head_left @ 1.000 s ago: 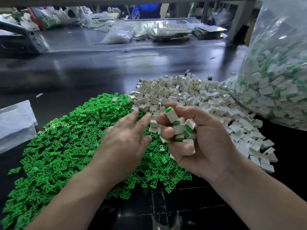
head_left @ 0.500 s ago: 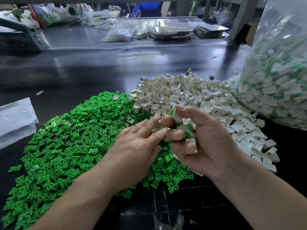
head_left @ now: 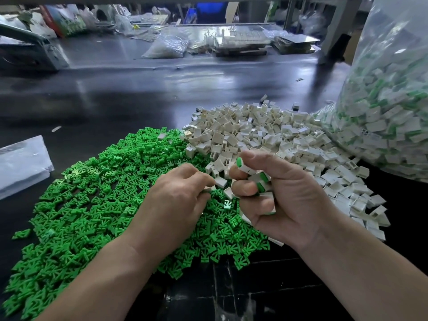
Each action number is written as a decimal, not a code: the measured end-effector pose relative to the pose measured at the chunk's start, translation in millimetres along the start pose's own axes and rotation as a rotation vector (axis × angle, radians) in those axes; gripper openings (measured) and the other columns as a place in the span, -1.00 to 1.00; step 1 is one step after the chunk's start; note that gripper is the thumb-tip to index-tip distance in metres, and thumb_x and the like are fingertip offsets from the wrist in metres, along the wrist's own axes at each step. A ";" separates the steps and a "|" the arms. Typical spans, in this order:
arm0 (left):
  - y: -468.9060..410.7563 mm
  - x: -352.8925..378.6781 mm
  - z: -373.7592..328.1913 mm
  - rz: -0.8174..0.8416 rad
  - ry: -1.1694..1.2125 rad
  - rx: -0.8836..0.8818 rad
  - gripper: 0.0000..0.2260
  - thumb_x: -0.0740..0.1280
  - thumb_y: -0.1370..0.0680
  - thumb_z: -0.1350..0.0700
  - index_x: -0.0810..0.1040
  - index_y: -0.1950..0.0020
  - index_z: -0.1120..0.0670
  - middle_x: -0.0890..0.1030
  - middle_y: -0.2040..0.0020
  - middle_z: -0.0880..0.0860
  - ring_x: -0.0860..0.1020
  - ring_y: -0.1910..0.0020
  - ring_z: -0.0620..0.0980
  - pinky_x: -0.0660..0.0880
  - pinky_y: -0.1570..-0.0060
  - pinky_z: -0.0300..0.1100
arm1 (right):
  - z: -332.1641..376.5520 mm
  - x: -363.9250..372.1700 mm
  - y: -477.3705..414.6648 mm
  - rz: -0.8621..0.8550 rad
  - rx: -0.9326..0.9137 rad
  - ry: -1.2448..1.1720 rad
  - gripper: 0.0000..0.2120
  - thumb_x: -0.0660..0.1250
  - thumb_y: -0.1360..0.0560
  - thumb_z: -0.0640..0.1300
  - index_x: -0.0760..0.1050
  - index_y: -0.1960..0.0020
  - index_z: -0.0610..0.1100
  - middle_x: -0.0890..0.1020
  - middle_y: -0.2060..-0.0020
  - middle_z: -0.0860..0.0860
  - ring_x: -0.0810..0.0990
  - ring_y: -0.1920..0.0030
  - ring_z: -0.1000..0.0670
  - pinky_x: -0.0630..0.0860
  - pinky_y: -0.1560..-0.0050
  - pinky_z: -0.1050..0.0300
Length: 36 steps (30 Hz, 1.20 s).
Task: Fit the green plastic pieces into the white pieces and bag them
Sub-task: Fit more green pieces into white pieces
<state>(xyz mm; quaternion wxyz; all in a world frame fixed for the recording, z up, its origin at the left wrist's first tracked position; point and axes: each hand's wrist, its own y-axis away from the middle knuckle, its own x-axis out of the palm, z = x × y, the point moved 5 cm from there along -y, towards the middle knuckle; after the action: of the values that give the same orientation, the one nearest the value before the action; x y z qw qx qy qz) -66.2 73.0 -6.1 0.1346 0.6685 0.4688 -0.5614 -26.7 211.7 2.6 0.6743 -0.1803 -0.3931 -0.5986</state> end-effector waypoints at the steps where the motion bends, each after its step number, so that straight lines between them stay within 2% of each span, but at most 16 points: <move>1: 0.1 1.0 -0.2 0.007 -0.011 0.004 -0.80 0.37 -0.56 0.07 0.64 -0.16 0.01 0.52 0.03 -0.08 0.50 0.10 -0.07 0.40 0.10 -0.23 | -0.1 -0.2 0.1 -0.007 0.003 0.004 -0.80 0.53 -0.24 -0.21 0.52 0.24 -0.15 0.52 0.31 -0.06 0.51 0.48 0.08 0.35 0.67 0.33; 3: 0.3 2.7 -0.4 0.021 -0.022 0.008 -0.79 0.36 -0.56 0.03 0.66 -0.16 0.01 0.49 0.03 -0.06 0.49 0.09 -0.07 0.36 0.10 -0.24 | -0.3 -1.0 0.0 -0.026 0.006 0.008 -0.85 0.52 -0.28 -0.26 0.56 0.23 -0.13 0.53 0.30 -0.07 0.54 0.47 0.07 0.37 0.66 0.33; 5: 0.3 1.5 -0.4 0.009 -0.014 -0.003 -0.83 0.38 -0.54 0.02 0.68 -0.07 0.03 0.51 -0.01 -0.06 0.50 0.08 -0.07 0.35 0.08 -0.25 | -0.4 -1.4 0.3 -0.047 0.008 0.003 -0.89 0.46 -0.32 -0.29 0.60 0.21 -0.12 0.56 0.29 -0.08 0.57 0.44 0.04 0.40 0.65 0.32; 8: 0.6 -2.8 0.0 -0.034 0.023 -0.044 -0.94 0.44 -0.50 0.08 0.65 0.09 0.04 0.55 0.03 -0.07 0.53 0.10 -0.05 0.43 0.10 -0.19 | -1.8 -2.7 0.9 -0.063 0.025 0.018 -0.84 0.42 -0.31 -0.35 0.57 0.15 -0.17 0.60 0.32 -0.11 0.62 0.41 0.00 0.43 0.64 0.31; 10: 1.6 -4.9 0.2 -0.063 0.032 -0.066 -0.95 0.45 -0.49 0.11 0.62 0.13 0.05 0.56 0.09 -0.07 0.52 0.11 -0.03 0.49 0.11 -0.11 | -5.0 -2.2 1.3 -0.045 0.053 0.027 -0.81 0.45 -0.27 -0.40 0.58 0.18 -0.20 0.61 0.31 -0.13 0.64 0.39 -0.02 0.45 0.64 0.30; 12: 2.2 -8.5 0.1 -0.108 0.055 -0.080 -0.96 0.44 -0.49 0.14 0.59 0.11 0.05 0.57 0.11 -0.08 0.52 0.11 -0.07 0.49 0.10 -0.15 | -7.5 -2.8 1.6 -0.043 0.075 0.032 -0.80 0.45 -0.24 -0.41 0.59 0.17 -0.22 0.62 0.23 -0.17 0.64 0.39 -0.04 0.45 0.64 0.29; 14: 3.6 -14.7 0.4 -0.171 0.130 -0.124 -0.91 0.43 -0.50 0.12 0.59 0.02 0.01 0.56 0.11 -0.15 0.51 0.08 -0.19 0.41 0.09 -0.41 | -8.2 -3.9 1.5 -0.043 0.085 0.037 -0.78 0.44 -0.25 -0.41 0.59 0.14 -0.22 0.64 0.18 -0.18 0.63 0.40 -0.04 0.44 0.65 0.29; 16: 6.1 -22.9 -1.0 -0.259 0.271 -0.169 -0.81 0.44 -0.49 0.09 0.60 -0.09 -0.04 0.59 0.08 -0.21 0.54 0.03 -0.30 0.36 0.08 -0.55 | -7.4 -4.7 1.6 -0.041 0.092 0.042 -0.79 0.44 -0.22 -0.41 0.65 0.19 -0.20 0.66 0.16 -0.17 0.62 0.40 -0.03 0.42 0.65 0.29; 18: 8.7 -31.4 -5.6 -0.340 0.458 -0.181 -0.78 0.43 -0.49 0.04 0.60 -0.13 -0.10 0.65 0.06 -0.23 0.58 0.02 -0.33 0.39 0.08 -0.57 | -7.9 -5.2 1.4 -0.047 0.101 0.046 -0.80 0.41 -0.25 -0.41 0.70 0.23 -0.16 0.66 0.18 -0.17 0.61 0.41 -0.03 0.41 0.66 0.29; 20: 11.1 -36.1 -13.4 -0.383 0.632 -0.168 -0.78 0.41 -0.48 -0.01 0.60 -0.13 -0.12 0.67 0.03 -0.23 0.63 0.02 -0.26 0.47 0.07 -0.48 | -10.4 -5.5 0.8 -0.057 0.115 0.048 -0.78 0.37 -0.30 -0.39 0.71 0.20 -0.15 0.65 0.21 -0.17 0.60 0.42 -0.04 0.40 0.66 0.28; 22: 13.3 -36.6 -21.7 -0.386 0.713 -0.143 -0.76 0.42 -0.47 -0.02 0.58 -0.12 -0.11 0.68 0.02 -0.21 0.65 0.05 -0.23 0.50 0.09 -0.44 | -13.8 -4.9 0.4 -0.043 0.135 0.043 -0.80 0.39 -0.33 -0.35 0.70 0.14 -0.14 0.65 0.23 -0.15 0.61 0.41 -0.05 0.42 0.65 0.28; 25: 15.6 -35.9 -29.7 -0.372 0.654 -0.117 -0.74 0.45 -0.46 -0.03 0.56 -0.13 -0.16 0.66 0.02 -0.23 0.64 0.03 -0.24 0.48 0.10 -0.48 | -16.0 0.3 0.7 0.063 0.155 0.066 -0.79 0.53 -0.38 -0.21 0.68 -0.02 -0.15 0.65 0.25 -0.10 0.64 0.36 0.00 0.48 0.60 0.28; 28: 17.3 -37.3 -33.1 -0.380 0.530 -0.078 -0.65 0.50 -0.42 0.01 0.54 -0.16 -0.20 0.64 0.02 -0.26 0.62 0.02 -0.27 0.43 0.07 -0.52 | -16.0 2.2 0.9 0.132 0.146 0.152 -0.59 0.65 -0.31 -0.05 0.65 -0.08 -0.15 0.62 0.27 -0.04 0.62 0.37 0.05 0.46 0.59 0.31; 31: 18.6 -38.4 -34.2 -0.370 0.475 -0.053 -0.60 0.49 -0.38 0.00 0.53 -0.20 -0.17 0.61 -0.01 -0.27 0.59 0.01 -0.29 0.39 0.04 -0.55 | -16.6 1.1 0.6 0.123 0.135 0.258 -0.45 0.62 -0.33 -0.02 0.55 -0.22 -0.19 0.57 0.29 -0.02 0.58 0.43 0.05 0.38 0.63 0.31; 33: 18.6 -39.8 -34.8 -0.361 0.447 -0.035 -0.55 0.49 -0.37 -0.04 0.51 -0.24 -0.14 0.60 -0.02 -0.24 0.59 0.01 -0.27 0.39 0.01 -0.53 | -17.6 -0.2 1.0 0.098 0.154 0.275 -0.55 0.55 -0.40 -0.07 0.53 -0.19 -0.23 0.55 0.32 -0.04 0.57 0.47 0.05 0.36 0.66 0.31; 36: 17.5 -42.3 -36.0 -0.336 0.413 0.006 -0.53 0.42 -0.40 -0.16 0.48 -0.28 -0.12 0.56 -0.03 -0.21 0.57 0.02 -0.25 0.38 0.00 -0.53 | -16.9 -0.5 2.9 0.073 0.181 0.278 -0.76 0.45 -0.46 -0.12 0.49 -0.02 -0.23 0.54 0.41 -0.05 0.54 0.53 0.07 0.33 0.68 0.31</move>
<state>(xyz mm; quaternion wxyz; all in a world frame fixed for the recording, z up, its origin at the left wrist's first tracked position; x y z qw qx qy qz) -27.2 69.1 37.0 -0.0609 0.6821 0.5889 -0.4291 -18.6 200.6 -7.6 0.7569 -0.0482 -0.3415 -0.5552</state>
